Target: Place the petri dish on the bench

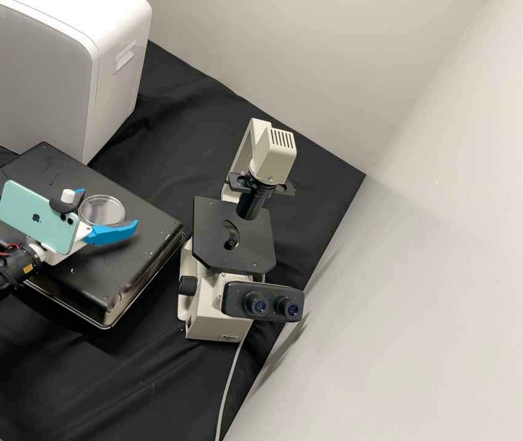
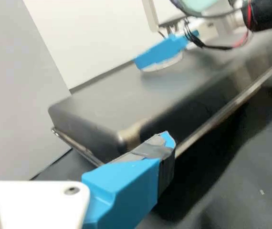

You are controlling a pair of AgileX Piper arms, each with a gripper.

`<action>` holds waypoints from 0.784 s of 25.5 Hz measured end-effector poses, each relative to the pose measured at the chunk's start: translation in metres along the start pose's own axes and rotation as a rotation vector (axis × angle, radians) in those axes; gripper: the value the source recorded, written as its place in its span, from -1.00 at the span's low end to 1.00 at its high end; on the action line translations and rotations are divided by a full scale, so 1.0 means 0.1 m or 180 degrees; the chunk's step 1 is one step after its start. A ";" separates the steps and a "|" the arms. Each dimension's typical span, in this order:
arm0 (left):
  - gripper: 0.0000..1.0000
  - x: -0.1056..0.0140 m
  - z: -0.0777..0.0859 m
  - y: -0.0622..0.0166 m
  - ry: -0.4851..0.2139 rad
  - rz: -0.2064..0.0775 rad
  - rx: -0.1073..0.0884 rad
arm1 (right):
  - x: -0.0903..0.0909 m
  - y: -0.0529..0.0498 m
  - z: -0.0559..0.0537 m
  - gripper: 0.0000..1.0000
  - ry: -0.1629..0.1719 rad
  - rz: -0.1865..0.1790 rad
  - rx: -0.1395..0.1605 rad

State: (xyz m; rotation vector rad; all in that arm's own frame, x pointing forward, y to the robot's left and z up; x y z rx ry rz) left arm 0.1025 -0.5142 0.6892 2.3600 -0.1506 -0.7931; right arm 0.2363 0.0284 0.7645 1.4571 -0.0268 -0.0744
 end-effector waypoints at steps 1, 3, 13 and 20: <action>1.00 0.00 -0.01 0.036 -0.0010 0.0064 -0.0028 | 0.00 0.01 0.02 1.00 -0.0020 0.0017 0.0009; 1.00 -0.02 -0.02 0.115 -0.0106 0.0217 -0.0051 | 0.00 0.03 0.04 1.00 -0.0045 0.0027 0.0072; 1.00 -0.03 -0.05 0.195 -0.0168 0.0375 -0.0206 | -0.12 0.04 0.09 1.00 0.0089 -0.0121 0.0629; 1.00 -0.03 -0.05 0.195 -0.0168 0.0375 -0.0206 | -0.15 0.06 0.13 1.00 0.0058 -0.0114 0.0716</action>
